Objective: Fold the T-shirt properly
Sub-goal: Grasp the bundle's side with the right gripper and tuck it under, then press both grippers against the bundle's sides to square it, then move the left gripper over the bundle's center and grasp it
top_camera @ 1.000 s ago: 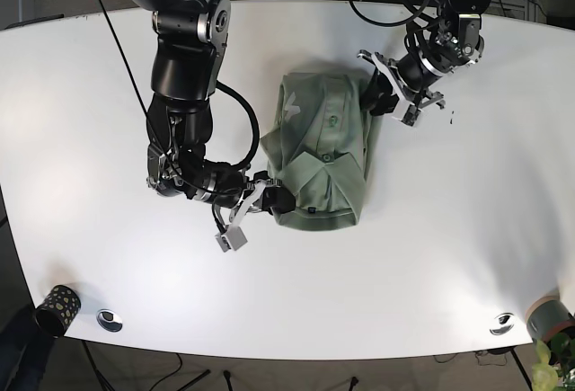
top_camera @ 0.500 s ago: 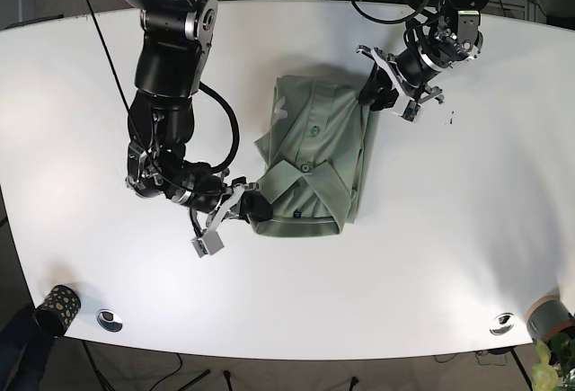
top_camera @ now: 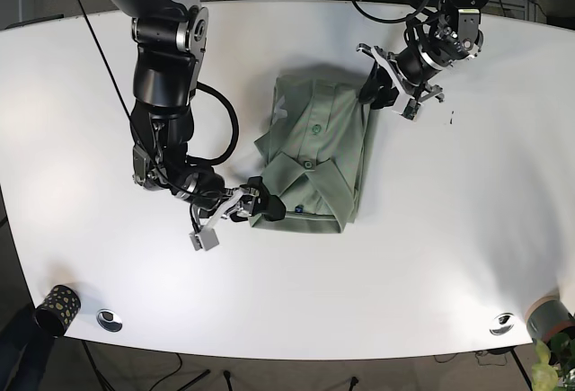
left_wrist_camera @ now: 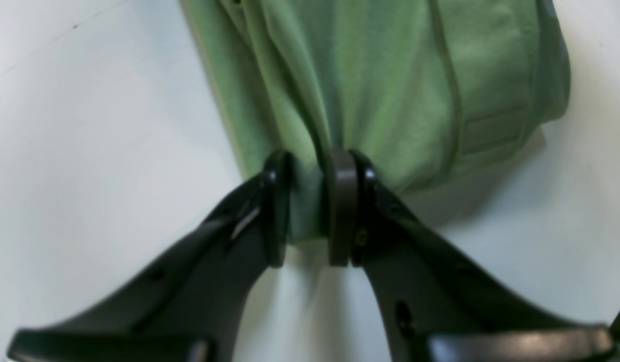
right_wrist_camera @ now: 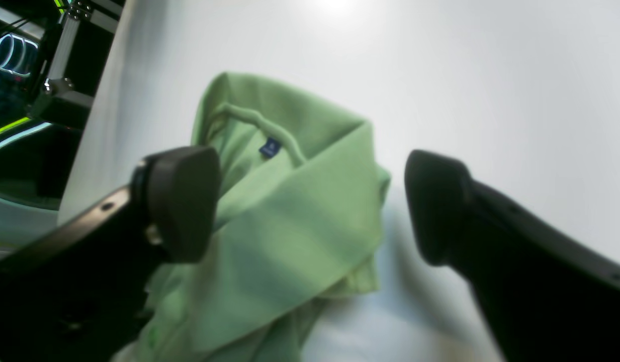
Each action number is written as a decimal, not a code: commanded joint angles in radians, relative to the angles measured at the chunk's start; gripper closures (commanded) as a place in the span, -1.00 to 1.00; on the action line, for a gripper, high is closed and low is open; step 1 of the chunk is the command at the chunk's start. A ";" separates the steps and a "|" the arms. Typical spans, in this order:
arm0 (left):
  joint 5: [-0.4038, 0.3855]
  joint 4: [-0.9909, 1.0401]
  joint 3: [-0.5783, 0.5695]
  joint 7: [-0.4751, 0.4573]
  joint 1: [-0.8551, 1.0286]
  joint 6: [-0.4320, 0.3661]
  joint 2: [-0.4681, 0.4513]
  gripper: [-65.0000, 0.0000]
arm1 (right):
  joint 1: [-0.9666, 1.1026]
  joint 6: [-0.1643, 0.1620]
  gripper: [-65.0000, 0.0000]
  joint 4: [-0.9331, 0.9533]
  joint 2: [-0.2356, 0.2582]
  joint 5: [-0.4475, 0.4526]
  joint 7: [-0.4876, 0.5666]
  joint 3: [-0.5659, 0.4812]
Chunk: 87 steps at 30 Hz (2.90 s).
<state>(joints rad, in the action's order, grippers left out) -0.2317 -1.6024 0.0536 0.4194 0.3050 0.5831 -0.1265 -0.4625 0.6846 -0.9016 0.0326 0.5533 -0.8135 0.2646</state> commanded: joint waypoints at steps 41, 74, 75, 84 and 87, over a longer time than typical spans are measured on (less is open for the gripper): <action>-0.010 0.069 -0.021 0.046 -0.204 0.002 0.075 0.67 | 0.428 0.014 0.51 -0.615 -0.032 0.020 -0.168 -0.235; 0.028 -0.184 0.048 0.169 -0.243 -0.051 0.118 0.34 | 0.388 0.014 0.51 -0.683 0.137 0.147 -0.180 -0.169; 0.047 -0.184 0.035 0.169 -0.246 -0.088 0.132 0.22 | 0.388 0.014 0.51 -0.687 0.140 0.144 -0.183 -0.169; 0.125 -0.143 -0.176 0.166 -0.292 -0.420 0.219 -0.36 | 0.382 0.014 0.52 -0.687 0.174 0.139 -0.182 -0.167; 0.125 -0.098 -0.235 0.144 -0.292 -0.503 0.230 -0.37 | 0.387 0.014 0.53 -0.687 0.174 0.146 -0.182 -0.167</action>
<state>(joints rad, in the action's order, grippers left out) -0.1017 -1.7100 -0.1555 0.5983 0.0219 0.1085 0.0891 -0.0586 0.6914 -1.5700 0.1974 0.6777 -1.0180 0.0929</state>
